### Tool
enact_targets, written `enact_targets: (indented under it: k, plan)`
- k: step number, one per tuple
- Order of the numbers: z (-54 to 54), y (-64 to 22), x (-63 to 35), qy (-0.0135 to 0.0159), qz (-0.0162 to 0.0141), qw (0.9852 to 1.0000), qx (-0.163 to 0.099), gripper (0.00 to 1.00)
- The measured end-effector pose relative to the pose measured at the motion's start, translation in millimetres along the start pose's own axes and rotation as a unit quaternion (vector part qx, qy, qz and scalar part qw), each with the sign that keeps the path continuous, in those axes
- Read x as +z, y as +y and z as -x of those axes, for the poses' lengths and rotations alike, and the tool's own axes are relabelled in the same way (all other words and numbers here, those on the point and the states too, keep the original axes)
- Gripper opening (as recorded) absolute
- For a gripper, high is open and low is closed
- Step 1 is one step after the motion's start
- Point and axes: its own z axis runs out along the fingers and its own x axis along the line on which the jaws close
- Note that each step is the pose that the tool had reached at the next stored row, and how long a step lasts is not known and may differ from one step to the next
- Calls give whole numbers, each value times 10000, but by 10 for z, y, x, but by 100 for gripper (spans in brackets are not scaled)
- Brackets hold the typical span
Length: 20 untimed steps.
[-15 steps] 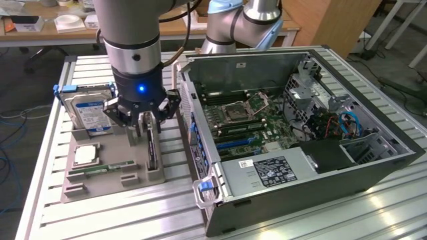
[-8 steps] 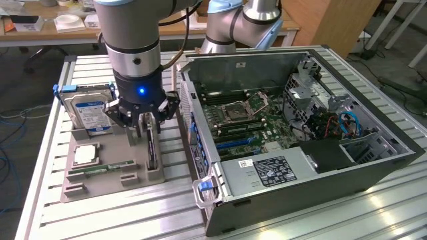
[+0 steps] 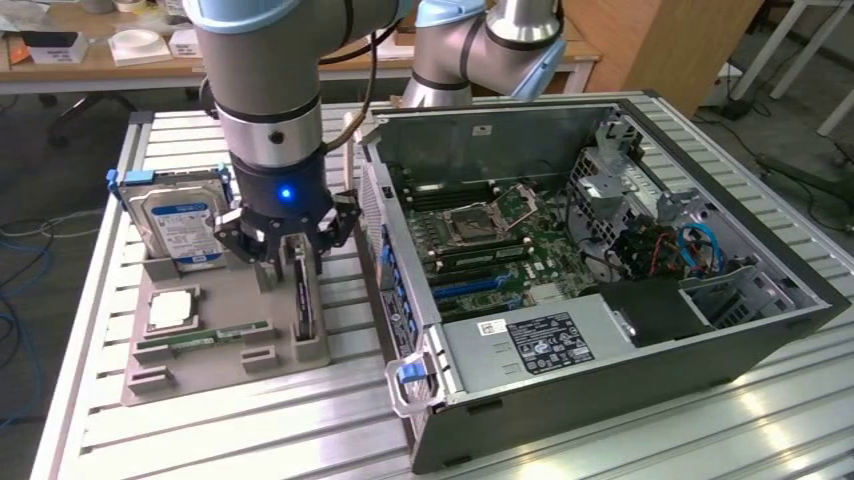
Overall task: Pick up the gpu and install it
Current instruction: 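Pick up the gpu and move the gpu toward the slot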
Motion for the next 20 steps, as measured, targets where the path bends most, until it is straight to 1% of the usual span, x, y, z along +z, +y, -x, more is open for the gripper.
enact_targets:
  k: [15,17,20]
  plan:
    - [-2,-8,273,0,0,10000,0,47]
    - [-3,-9,294,0,0,10000,0,47]
    - [-3,-7,298,0,-1,10000,0,47]
